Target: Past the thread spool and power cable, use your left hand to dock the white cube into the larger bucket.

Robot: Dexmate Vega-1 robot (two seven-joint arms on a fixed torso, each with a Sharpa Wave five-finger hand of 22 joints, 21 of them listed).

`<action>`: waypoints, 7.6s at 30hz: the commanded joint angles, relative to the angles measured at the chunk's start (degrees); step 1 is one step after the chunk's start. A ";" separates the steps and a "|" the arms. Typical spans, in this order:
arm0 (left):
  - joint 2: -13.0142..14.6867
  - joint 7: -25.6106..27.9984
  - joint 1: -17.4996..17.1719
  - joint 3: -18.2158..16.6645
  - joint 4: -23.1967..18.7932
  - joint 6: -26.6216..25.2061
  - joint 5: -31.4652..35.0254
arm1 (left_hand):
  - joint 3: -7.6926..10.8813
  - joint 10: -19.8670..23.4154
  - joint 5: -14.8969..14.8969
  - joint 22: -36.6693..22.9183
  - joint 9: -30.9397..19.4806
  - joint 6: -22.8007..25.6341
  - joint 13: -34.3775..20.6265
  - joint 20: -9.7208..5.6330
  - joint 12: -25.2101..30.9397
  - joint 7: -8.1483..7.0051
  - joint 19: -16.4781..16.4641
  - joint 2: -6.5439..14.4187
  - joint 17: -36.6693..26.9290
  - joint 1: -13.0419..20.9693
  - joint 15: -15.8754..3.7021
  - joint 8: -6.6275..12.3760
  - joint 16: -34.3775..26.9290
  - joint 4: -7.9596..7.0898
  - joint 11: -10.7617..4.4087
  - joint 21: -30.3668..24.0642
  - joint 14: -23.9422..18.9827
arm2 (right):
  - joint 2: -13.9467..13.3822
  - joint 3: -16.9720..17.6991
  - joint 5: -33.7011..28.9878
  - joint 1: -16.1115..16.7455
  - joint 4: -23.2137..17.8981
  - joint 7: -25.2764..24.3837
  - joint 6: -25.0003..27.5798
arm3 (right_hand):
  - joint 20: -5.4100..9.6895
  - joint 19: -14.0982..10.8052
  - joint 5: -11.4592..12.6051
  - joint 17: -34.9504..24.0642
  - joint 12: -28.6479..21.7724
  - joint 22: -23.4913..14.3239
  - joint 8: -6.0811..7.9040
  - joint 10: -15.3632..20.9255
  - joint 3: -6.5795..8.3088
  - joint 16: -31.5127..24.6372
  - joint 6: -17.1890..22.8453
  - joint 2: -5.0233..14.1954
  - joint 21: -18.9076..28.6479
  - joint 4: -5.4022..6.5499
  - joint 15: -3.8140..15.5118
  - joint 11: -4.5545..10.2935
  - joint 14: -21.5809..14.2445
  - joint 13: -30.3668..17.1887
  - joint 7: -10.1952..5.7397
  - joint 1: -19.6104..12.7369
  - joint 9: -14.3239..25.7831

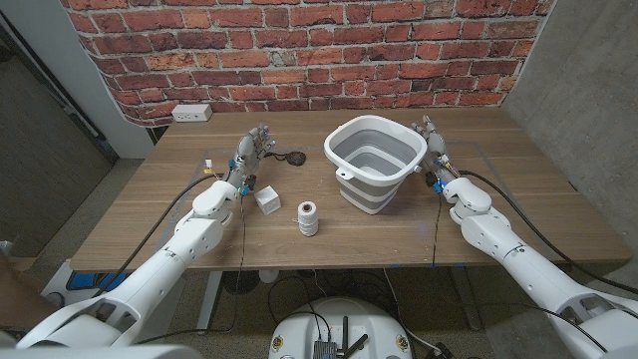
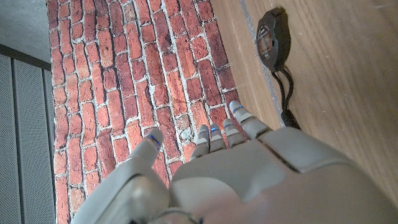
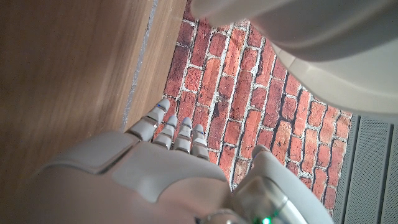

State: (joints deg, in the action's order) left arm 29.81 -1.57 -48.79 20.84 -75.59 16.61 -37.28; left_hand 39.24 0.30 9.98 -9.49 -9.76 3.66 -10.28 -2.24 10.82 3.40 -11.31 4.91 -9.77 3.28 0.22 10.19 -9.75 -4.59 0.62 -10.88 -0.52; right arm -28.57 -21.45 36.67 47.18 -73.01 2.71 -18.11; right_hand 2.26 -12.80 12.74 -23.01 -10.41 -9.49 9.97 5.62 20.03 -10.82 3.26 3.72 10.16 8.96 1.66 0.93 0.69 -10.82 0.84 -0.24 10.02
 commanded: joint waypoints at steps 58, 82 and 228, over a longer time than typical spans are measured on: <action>18.44 12.45 -10.70 -3.26 -26.02 -10.30 18.51 | 1.95 0.67 0.05 -0.27 -0.31 2.88 -0.04 -2.28 0.61 -2.47 -0.75 3.45 0.31 2.10 -1.63 0.93 -0.50 4.60 -1.41 -0.27 -1.37 | 0.01 0.61 -1.75 0.52 1.72 -2.53 -2.54 | 1.87 0.05 0.82 0.91 -0.50 -0.12 0.71 0.00 0.32 -0.55 0.45 3.71 0.47 0.09 2.04 0.02 0.24 -0.02 0.13 -0.35 0.12; 28.74 12.30 -16.55 -7.04 -38.61 -21.97 26.57 | 1.75 4.05 0.30 -0.14 -0.40 6.50 -0.07 -2.91 1.05 -9.00 -1.90 1.94 0.26 5.68 -3.33 0.91 -0.33 12.01 -4.97 -0.06 -2.84 | -0.30 0.98 -2.04 0.52 2.00 -3.63 -2.22 | 1.56 0.07 0.96 1.38 -0.66 -0.12 1.06 0.27 0.32 -0.64 1.45 3.71 0.54 0.06 1.76 -0.08 0.23 -0.01 -0.08 -0.44 0.13; 36.14 -27.88 -4.25 9.83 -46.95 -31.82 77.04 | -5.20 -6.26 0.80 -1.52 -1.72 -10.00 -2.83 -0.93 3.90 -10.82 -0.13 -12.22 -1.48 38.62 -1.89 7.26 -4.40 14.79 -5.90 -5.74 -0.85 | -1.80 2.15 -3.87 3.83 -1.70 -10.08 -0.03 | 0.85 0.20 1.10 3.03 -0.62 -0.15 0.99 0.15 1.00 -1.23 3.01 4.05 0.66 0.04 1.70 0.68 0.10 0.01 -1.26 -0.55 0.17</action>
State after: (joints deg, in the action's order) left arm 67.70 -32.42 -51.29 30.68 -123.30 -14.79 39.37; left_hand 34.44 -7.36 10.41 -10.62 -11.29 -7.77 -12.75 -1.97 14.07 -7.22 -8.98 -7.36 -10.80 40.63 -0.23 16.47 -13.44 10.15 -4.72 -15.77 1.06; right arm -30.30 -19.38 32.67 51.05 -74.78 -7.42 -18.12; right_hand 2.25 -12.79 13.78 -19.94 -10.85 -9.46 10.82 5.81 20.77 -11.69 5.72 4.39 10.53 8.79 1.83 1.12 0.89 -10.67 -0.40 -0.92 9.99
